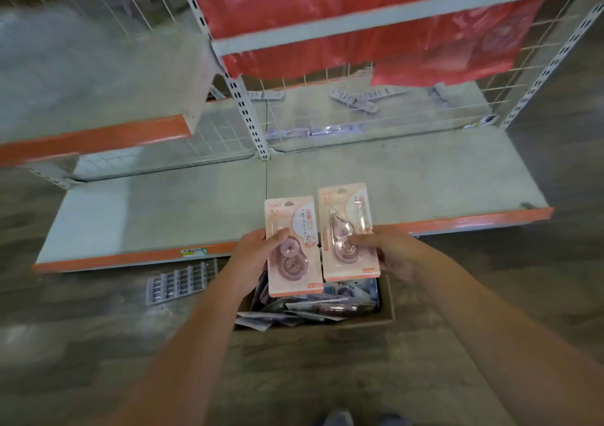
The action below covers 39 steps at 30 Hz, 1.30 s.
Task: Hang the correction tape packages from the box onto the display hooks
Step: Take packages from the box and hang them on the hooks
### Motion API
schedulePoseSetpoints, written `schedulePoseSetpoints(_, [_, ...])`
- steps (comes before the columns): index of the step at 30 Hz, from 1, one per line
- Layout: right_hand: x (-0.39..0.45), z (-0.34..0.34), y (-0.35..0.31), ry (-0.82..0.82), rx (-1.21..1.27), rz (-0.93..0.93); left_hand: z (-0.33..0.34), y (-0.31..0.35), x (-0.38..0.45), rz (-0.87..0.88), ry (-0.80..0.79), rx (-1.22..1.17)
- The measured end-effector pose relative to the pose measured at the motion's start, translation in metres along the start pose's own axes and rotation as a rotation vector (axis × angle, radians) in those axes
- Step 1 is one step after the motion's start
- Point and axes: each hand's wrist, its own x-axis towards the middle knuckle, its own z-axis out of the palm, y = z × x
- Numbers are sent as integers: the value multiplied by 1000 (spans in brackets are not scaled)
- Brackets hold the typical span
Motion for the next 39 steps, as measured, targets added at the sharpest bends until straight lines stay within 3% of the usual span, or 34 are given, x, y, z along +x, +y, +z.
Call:
schedulePoseSetpoints(5, [-116, 23, -72, -58, 174, -30, 5, 79, -82, -47, 42, -98])
schedulePoseSetpoints(8, [-176, 39, -112, -98, 221, -73, 0, 118, -116, -53, -28, -127])
schedulePoseSetpoints(16, [-294, 75, -201, -11, -11, -250, 0, 251, -246, 277, -318, -65])
schedulePoseSetpoints(19, [-327, 89, -230, 11, -131, -349, -9, 280, -270, 337, -287, -68])
schedulePoseSetpoints(28, [-373, 109, -312, 214, -114, -657, -20, 354, -306, 593, -61, -168])
schedulePoseSetpoints(39, [-331, 124, -427, 200, -175, -895, -36, 435, -257, 693, 154, -352])
